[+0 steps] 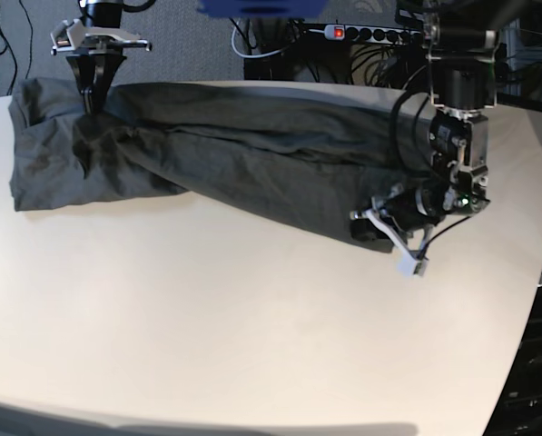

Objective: Fold the T-shirt properly
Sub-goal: 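Lower the folded edges onto the shirt with both grippers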

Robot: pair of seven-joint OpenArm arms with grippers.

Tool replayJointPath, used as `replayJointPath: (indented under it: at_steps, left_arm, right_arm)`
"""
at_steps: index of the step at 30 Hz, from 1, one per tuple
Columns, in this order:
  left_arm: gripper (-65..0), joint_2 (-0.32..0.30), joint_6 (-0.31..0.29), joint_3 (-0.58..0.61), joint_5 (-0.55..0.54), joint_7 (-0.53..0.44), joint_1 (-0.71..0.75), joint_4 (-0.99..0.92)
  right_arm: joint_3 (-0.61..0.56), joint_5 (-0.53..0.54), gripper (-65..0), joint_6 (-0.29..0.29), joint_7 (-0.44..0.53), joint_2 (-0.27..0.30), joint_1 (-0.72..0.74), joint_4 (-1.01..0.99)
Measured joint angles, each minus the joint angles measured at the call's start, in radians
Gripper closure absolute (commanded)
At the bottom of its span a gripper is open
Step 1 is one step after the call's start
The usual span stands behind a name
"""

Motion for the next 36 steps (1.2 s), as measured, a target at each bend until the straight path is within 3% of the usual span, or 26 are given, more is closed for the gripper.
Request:
replayJointPath:
  at_steps: [16, 21, 26, 31, 36]
  left_arm:
    - [-3.6, -0.086, -0.052, -0.026, -0.029, -0.117, 0.107, 0.0]
    - [-3.6, -0.099, -0.079, -0.106, -0.059, -0.117, 0.156, 0.002]
    - [-3.6, -0.117, -0.084, -0.114, -0.069, -0.129, 0.179, 0.011]
    - [-3.6, -0.129, -0.135, -0.179, -0.046, -0.108, 0.231, 0.058]
    - [-3.6, -0.133, -0.133, -0.227, -0.031, -0.074, 0.259, 0.092]
  right_arm:
    - [0.0, 0.0, -0.7, 0.0, 0.0, 0.0, 0.003, 0.0]
    - [0.0, 0.0, -0.7, 0.0, 0.0, 0.0, 0.003, 0.0]
    - [0.0, 0.0, -0.7, 0.0, 0.0, 0.0, 0.003, 0.0]
    - [0.0, 0.0, -0.7, 0.0, -0.001, -0.001, 0.006, 0.0]
    - [0.0, 0.0, -0.7, 0.0, -0.001, 0.003, 0.006, -0.001]
